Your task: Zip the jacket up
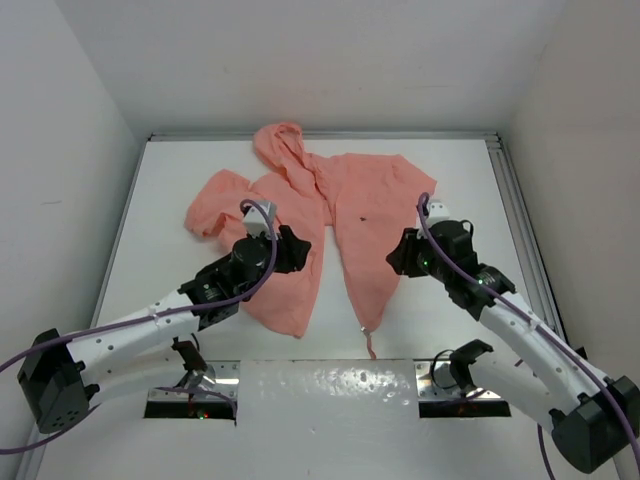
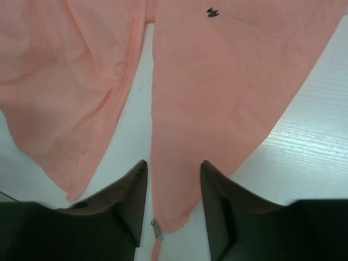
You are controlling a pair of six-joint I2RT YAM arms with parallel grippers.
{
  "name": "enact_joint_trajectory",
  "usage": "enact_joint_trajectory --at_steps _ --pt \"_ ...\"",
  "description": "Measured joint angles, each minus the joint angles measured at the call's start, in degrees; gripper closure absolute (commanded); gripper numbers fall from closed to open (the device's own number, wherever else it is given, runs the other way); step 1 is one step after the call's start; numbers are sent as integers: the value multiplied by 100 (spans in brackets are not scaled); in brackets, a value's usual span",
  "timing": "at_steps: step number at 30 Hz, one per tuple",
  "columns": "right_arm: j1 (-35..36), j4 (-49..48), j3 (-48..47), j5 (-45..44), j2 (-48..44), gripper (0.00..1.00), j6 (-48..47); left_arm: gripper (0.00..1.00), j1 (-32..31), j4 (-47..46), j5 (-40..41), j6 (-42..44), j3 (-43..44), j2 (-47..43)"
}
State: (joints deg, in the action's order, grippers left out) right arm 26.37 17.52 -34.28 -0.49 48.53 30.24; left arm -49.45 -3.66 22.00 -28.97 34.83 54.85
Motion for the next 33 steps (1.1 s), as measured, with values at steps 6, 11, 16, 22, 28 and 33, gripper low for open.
enact_joint_trajectory --at_steps 6,11,16,22,28,33 --pt "2 -26 68 402 238 100 92 100 0 295 2 0 2 22" --pt "70 -118 238 656 273 100 136 100 -11 846 -4 -26 -17 9" --pt "688 -332 411 627 737 100 236 100 -304 1436 236 -264 -232 90" --pt "1532 -431 439 219 1239 100 275 96 -1060 2133 619 -619 -280 686" --pt "1541 -693 555 50 1196 100 343 68 -1565 2483 763 -907 -278 1569" --pt "1550 -785 678 46 1198 99 391 58 -1652 2441 643 -964 -295 1991"
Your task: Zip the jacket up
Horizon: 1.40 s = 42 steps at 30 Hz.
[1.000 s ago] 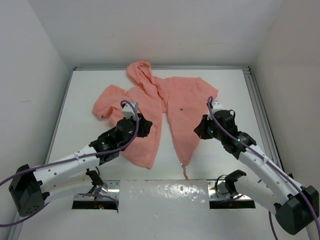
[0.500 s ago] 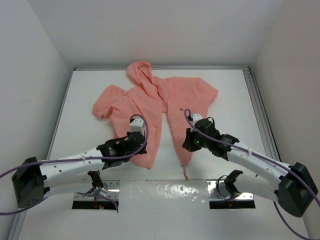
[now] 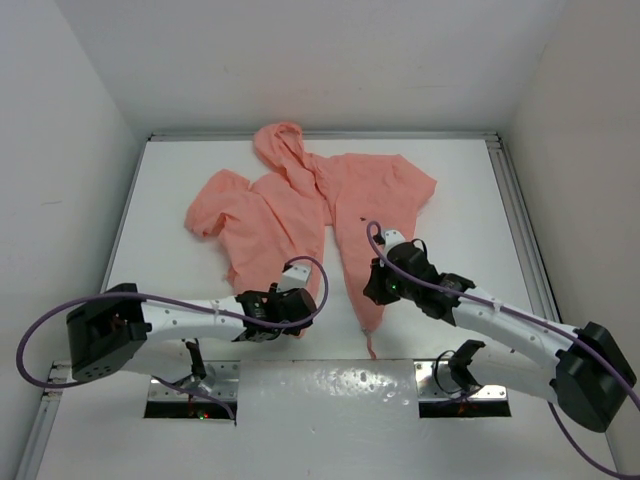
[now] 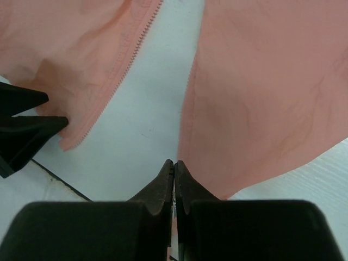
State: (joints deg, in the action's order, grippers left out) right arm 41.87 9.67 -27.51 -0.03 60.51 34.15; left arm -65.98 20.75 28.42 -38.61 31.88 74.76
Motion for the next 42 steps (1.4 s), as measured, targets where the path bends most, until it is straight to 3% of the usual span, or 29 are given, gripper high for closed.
enact_joint_trajectory --at_steps 6,9,10,11,13,19,22,26,30,31,32,38,42 --pt "7 -61 2 0 0 91 37 56 0 -306 -131 57 0 328" --pt "28 -68 11 4 -2 85 61 68 -4 -535 -153 79 17 564" --pt "31 -76 20 7 -7 83 70 77 -4 -634 -138 79 31 623" --pt "31 -90 28 7 -7 82 79 94 -4 -756 -98 76 24 664" --pt "39 -96 46 4 -13 81 83 100 -4 -1008 -42 81 -24 710" --pt "44 -109 70 2 -223 79 197 100 -7 -1211 7 13 -153 525" --pt "59 -162 70 0 -306 99 461 100 -9 -1198 92 -22 -227 -85" --pt "63 -730 103 192 -299 100 1196 100 -9 -1650 474 -26 -223 -1104" --pt "66 -1633 133 693 -52 65 1943 100 -9 -2450 831 33 -348 -1895" --pt "66 -1862 155 820 28 50 2103 100 -9 -2616 896 66 -411 -2031" --pt "68 -2072 190 929 85 46 2251 100 -9 -2782 951 83 -498 -2166" --pt "76 -3272 579 1377 144 42 2966 100 -9 -3449 1060 85 -1311 -2765" --pt "81 -3862 804 1530 221 44 3359 100 -9 -3600 1058 85 -1405 -2798"
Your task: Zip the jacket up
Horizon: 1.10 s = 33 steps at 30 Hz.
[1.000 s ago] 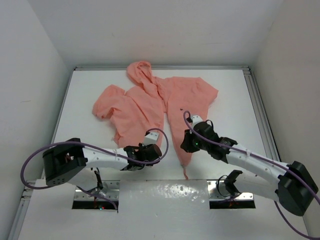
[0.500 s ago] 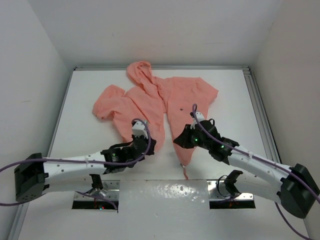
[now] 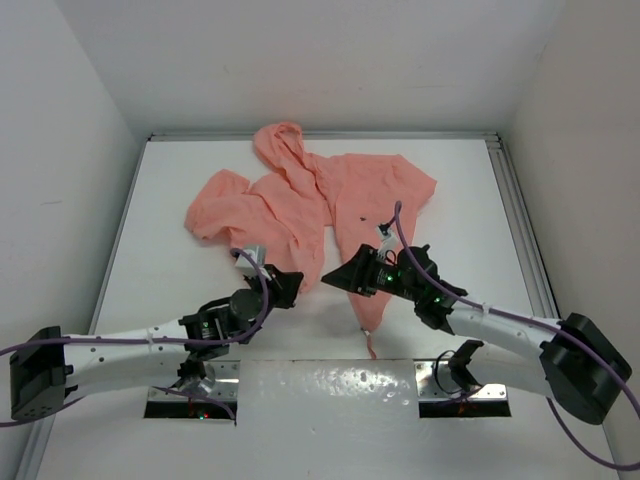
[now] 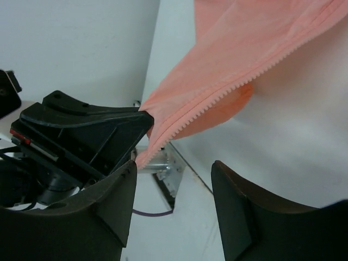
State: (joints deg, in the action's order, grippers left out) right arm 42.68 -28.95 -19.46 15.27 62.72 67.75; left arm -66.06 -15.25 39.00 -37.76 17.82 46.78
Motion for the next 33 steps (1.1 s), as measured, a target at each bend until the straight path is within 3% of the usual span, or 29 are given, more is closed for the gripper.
enact_joint_trajectory --at_steps 11,16,22,23,27,30,33 --pt "243 -1213 26 579 844 57 601 100 0 -402 -66 20 0 249" --pt "249 -1346 26 566 855 76 584 100 0 -483 -157 22 0 273" --pt "249 -1412 17 361 944 82 452 100 0 -505 -280 15 0 247" --pt "249 -1421 13 317 994 89 420 100 0 -505 -295 13 0 216" --pt "249 -1521 11 140 1075 100 295 100 0 -472 -315 -31 0 15" --pt "249 -1655 13 63 1078 100 155 87 2 -424 -326 -111 0 -92" --pt "249 -1897 13 66 1121 100 -20 60 109 -229 -509 -306 4 -160"
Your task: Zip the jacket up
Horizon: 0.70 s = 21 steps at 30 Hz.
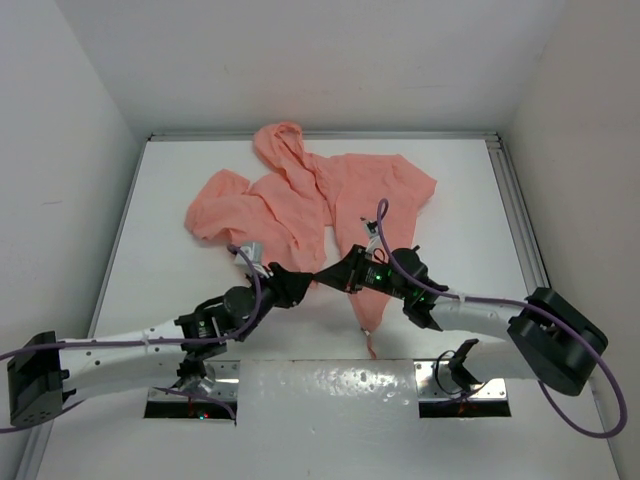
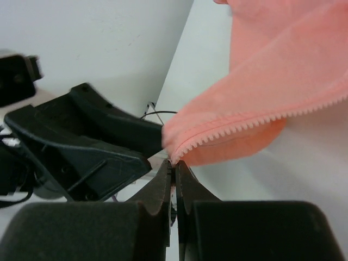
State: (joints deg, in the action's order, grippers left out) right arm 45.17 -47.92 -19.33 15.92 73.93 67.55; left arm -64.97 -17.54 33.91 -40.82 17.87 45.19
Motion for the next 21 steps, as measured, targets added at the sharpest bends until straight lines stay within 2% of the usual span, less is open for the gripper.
enact_joint_trajectory --at_steps 2,8,16,21 --pt "0 -125 0 59 4 100 -129 50 208 164 -275 -181 2 -66" --pt "0 -345 2 238 -94 100 -514 47 1220 422 -1263 -660 2 -461" --pt "-59 -463 2 752 -195 100 -734 52 1300 181 -2116 -793 -118 -597" --pt "-413 -236 -426 1906 -142 100 -702 52 1300 164 -2435 -787 -256 -890"
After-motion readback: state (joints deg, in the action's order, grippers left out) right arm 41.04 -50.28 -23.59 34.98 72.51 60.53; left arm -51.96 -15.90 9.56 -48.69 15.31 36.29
